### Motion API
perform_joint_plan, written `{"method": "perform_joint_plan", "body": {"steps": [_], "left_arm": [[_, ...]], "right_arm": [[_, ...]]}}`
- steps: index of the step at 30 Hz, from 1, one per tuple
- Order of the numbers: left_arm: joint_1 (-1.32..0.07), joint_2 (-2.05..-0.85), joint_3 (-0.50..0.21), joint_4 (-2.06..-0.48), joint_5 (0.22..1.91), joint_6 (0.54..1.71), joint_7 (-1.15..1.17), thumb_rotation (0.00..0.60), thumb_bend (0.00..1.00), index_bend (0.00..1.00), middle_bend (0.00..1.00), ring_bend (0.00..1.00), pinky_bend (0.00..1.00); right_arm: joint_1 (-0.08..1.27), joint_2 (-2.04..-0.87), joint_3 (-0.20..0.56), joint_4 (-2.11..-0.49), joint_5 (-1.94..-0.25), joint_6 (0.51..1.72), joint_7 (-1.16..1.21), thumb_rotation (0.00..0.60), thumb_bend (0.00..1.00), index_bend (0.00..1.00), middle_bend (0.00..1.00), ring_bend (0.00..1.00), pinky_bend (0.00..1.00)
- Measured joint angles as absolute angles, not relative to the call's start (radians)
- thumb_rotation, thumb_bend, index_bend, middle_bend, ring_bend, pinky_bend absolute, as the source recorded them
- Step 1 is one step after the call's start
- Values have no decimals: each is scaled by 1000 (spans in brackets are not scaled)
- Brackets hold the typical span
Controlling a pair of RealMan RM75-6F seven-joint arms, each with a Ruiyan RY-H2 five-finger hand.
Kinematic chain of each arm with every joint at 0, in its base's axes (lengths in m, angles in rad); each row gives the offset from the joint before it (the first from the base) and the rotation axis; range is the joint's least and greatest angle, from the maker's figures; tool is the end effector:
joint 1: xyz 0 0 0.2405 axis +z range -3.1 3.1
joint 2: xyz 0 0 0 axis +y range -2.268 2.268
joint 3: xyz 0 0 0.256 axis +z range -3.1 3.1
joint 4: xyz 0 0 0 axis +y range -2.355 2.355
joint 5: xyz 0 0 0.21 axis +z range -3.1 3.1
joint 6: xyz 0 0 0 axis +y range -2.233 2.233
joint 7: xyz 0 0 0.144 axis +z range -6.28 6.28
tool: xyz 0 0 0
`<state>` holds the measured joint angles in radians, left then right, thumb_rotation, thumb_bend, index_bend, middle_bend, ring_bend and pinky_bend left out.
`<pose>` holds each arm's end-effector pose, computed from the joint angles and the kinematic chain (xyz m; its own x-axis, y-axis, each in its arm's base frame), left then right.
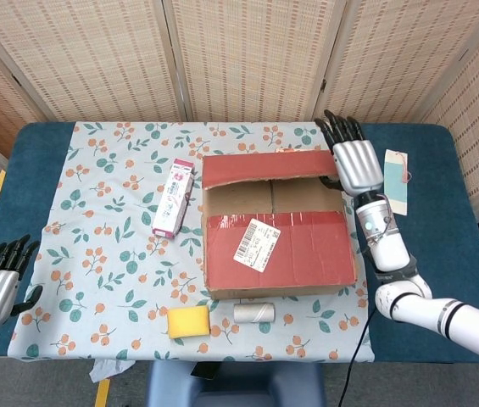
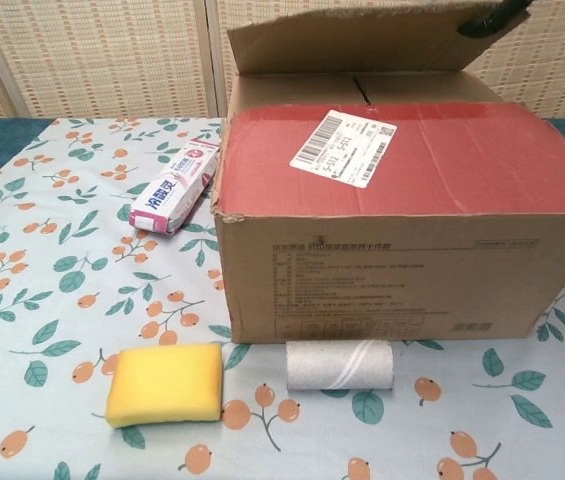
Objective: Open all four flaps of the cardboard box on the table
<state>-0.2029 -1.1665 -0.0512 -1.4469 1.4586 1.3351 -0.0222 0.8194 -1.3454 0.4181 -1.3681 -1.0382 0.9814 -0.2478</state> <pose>-0.3307 0.2224 0.1455 0.4793 0.0847 0.8736 0.8776 -0.0559 -0.4761 -0.1308 -0.4398 0.1227 0.3709 0.0858 0.9247 -0.8957 -0.2300 0.3806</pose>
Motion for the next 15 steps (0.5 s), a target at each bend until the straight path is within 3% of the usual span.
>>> {"method": "perform_joint_plan", "body": {"steps": [8, 15], "left_arm": [[-210, -1138, -67, -1447, 1403, 1291, -99, 600, 429, 0, 0, 0, 0], [-221, -1134, -85, -1437, 1342, 1240, -104, 600, 429, 0, 0, 0, 0]], "right_arm": [[928, -1375, 465, -1208, -983, 894, -249, 600, 352, 0, 0, 0, 0], [1046, -1465, 488, -915, -931, 767, -218, 600, 351, 0, 0, 0, 0]]}}
